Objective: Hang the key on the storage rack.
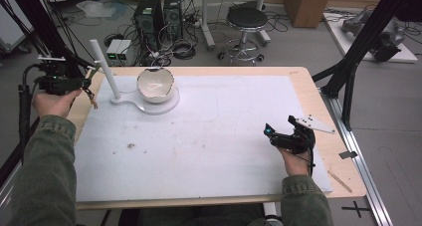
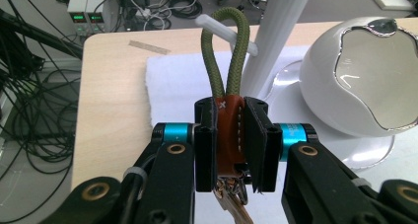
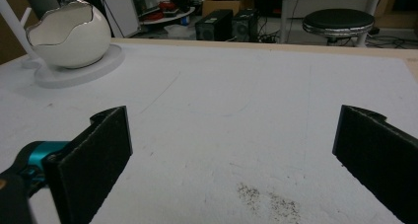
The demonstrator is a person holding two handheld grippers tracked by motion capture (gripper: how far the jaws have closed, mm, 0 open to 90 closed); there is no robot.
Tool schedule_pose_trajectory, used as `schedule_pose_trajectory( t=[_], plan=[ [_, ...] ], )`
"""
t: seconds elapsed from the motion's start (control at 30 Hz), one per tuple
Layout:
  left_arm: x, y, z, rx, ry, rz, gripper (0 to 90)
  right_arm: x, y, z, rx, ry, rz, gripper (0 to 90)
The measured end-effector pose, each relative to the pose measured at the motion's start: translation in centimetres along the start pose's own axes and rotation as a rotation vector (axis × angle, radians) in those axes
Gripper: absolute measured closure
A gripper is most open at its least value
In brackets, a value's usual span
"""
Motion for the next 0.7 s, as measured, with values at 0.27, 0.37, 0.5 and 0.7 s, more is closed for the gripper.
schedule_pose_trajectory(
  t=[0.27,0.37,0.5,0.7],
  plan=[
    [0.8,-0.1,0.6,-0.001,-0.004,-0.014,75.6,0.0,0.0,0.0,0.0,0.002,0.001,0.5],
    [1.1,-0.1,0.7,0.012,0.009,-0.015,75.5,0.0,0.0,0.0,0.002,0.006,0.001,0.6],
    [1.4,-0.3,1.0,0.038,0.043,-0.028,75.0,0.0,0.0,0.0,0.001,0.007,0.001,0.6],
    [1.8,-0.6,2.3,0.086,0.055,-0.047,61.0,0.0,0.0,-0.1,0.002,0.005,0.001,0.6]
  ],
)
Point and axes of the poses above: each handheld gripper's, and its own axes: x roughly forward along the jaws, y roughly out of its top, z roughly to its right, the point moved 8 cm from there along x, roughly forward along the jaws, and after that the axes turned 12 degrees about -z, right-handed, at the moved point
